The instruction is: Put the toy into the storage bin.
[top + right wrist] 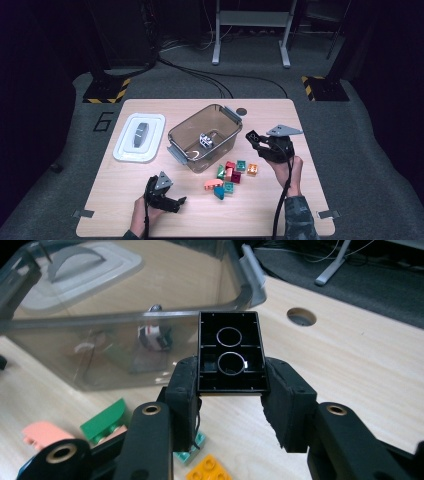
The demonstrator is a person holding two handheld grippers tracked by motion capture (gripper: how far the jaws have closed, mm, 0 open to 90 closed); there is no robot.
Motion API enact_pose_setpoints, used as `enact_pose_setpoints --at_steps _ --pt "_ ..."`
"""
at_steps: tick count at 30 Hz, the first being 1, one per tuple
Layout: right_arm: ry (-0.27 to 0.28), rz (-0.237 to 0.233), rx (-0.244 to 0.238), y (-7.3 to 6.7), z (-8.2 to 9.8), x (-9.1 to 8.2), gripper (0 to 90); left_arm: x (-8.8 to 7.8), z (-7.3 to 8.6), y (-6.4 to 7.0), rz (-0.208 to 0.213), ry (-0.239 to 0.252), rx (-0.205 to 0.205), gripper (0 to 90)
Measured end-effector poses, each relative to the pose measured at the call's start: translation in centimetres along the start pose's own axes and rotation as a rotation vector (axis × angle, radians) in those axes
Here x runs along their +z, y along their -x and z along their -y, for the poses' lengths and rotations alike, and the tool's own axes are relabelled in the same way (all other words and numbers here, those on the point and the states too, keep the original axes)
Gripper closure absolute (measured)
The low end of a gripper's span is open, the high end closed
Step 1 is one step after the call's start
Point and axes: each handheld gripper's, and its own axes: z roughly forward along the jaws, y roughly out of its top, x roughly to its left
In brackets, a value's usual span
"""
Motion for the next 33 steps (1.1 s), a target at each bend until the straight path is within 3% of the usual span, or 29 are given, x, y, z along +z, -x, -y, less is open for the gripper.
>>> enact_pose_setpoints --at_steps 11,17,23,33 --pt "0.007 -0.013 -0.013 0.4 -3.5 1.2 59.1 0.0 0.0 0.0 0.002 -0.001 -0.002 1.7" --pt "-0.042 -0.047 -0.033 -0.4 -5.6 3.7 59.1 0.0 0.0 0.0 0.002 -0.001 -0.002 1.7" --pt "-0.082 -0.066 -0.049 -1.2 -6.6 5.9 59.1 0.0 0.0 0.1 0.004 0.0 -0.007 1.7" --pt "-0.155 -0.069 -0.04 -1.8 -7.2 7.5 59.0 0.0 0.0 0.0 0.004 0.0 -0.006 1.7"
